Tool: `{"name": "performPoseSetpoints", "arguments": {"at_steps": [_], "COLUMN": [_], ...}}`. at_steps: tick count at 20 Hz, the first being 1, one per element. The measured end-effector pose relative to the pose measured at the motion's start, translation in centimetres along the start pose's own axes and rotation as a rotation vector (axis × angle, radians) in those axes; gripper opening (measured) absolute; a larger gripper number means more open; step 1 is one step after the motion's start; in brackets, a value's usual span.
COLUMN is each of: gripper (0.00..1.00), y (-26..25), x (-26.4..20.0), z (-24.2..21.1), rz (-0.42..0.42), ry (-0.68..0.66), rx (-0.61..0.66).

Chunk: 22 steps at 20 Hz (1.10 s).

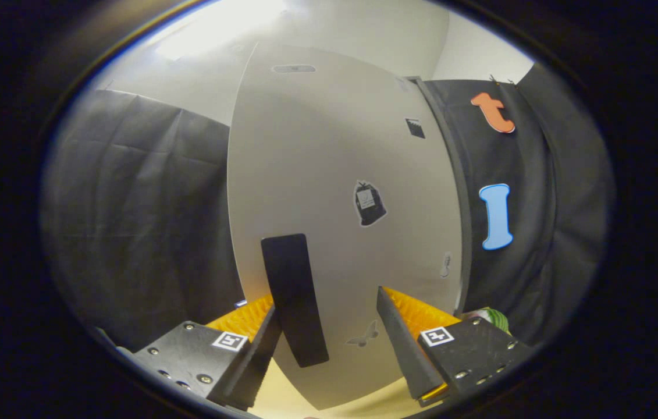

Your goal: Open the shoe cabinet door, grab the shoes and put them into the shoe cabinet, then close the shoe cabinet door.

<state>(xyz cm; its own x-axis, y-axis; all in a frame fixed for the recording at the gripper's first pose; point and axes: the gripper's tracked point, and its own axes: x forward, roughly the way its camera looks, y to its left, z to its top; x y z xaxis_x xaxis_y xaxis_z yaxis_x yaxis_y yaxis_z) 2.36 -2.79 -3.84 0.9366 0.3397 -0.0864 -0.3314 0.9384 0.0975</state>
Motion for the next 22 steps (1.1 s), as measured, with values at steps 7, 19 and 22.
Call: {"name": "performPoseSetpoints", "arguments": {"at_steps": [7, 19, 22], "gripper": [0.97, 0.97, 0.97], "y": [2.5, 3.4, 3.5], "x": [5.7, 12.6, 14.0], "z": [-1.1, -1.2, -1.3], "rz": [-0.011, -0.130, -0.166], "ry": [0.015, -0.010, -0.016], "rx": [0.024, 0.016, 0.011]}}
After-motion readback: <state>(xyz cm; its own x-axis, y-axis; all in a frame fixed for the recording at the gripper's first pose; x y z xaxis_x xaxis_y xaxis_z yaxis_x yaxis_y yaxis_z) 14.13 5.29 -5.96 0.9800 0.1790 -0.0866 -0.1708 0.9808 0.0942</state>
